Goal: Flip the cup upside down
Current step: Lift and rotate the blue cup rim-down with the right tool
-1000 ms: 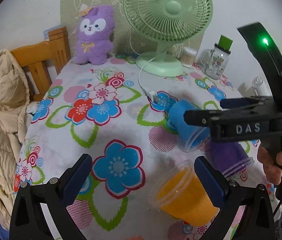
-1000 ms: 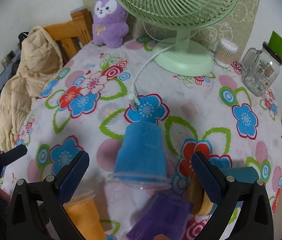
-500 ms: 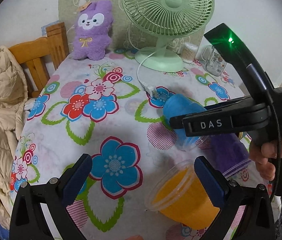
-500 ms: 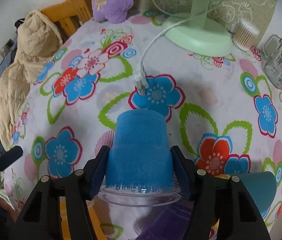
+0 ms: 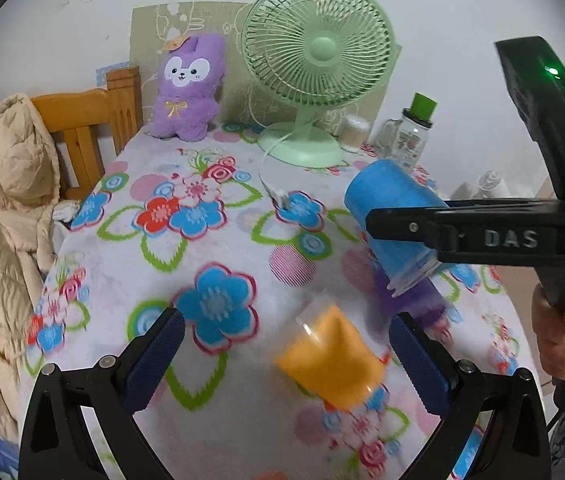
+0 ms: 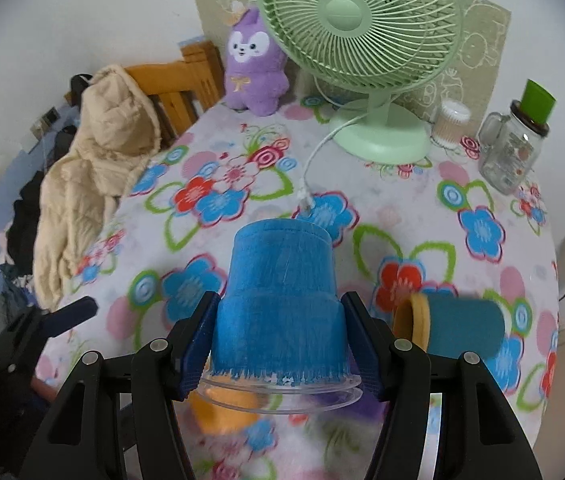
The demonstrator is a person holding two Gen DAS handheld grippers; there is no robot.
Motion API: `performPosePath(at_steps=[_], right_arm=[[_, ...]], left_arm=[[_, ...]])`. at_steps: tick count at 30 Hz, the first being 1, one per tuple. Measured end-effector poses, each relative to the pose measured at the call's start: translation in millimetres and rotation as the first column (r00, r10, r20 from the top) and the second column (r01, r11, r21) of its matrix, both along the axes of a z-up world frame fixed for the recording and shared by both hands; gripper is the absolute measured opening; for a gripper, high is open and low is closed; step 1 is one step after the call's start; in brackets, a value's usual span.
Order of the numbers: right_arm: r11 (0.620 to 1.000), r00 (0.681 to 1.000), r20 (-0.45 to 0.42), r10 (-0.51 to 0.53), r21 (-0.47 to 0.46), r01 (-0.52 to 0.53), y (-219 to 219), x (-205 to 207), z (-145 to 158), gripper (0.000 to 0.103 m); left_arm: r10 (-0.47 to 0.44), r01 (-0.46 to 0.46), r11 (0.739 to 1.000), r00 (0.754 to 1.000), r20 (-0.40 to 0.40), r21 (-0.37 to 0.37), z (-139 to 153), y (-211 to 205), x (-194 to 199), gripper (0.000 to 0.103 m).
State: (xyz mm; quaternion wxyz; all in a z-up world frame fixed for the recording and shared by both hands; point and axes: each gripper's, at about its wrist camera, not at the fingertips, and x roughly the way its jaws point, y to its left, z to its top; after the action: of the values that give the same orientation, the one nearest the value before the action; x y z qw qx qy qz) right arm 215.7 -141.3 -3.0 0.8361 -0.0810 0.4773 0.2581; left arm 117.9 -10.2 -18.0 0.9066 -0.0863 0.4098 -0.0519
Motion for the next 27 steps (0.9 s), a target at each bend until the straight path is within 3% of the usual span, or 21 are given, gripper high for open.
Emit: performPosePath(at_steps=[7,13,21,27], right_arm=[[1.000,1.000,-0.025,0.003,0.008,-0.003,-21,-62,-13,0.065],[0.999,0.995,-0.094,-0.029,0.012,0.031,-45,-105,-46,0.065],[0.995,0.972,-0.217,-0.091,0.019,0.098,-68,-133,-91,0.065],[0.995,0.972,-0.214,-0.094,-0.009,0.095,-62,-139,-92,0.065]], left_arm=[[-0.045,0.044,0.999,0.999,-0.017,-0.020,-9,-21,-52,0.103],[-0.075,0.075,0.997,0.996,-0.050,-0.015,-22,-35,-89,0.103],[-0.088,0.084,0.996,0.988,-0.126,-0.035,-48,-39,-114,0.103],[-0.102,0.097,0.994,0.985,-0.141,-0.044,-54,-42,-122,0.103]])
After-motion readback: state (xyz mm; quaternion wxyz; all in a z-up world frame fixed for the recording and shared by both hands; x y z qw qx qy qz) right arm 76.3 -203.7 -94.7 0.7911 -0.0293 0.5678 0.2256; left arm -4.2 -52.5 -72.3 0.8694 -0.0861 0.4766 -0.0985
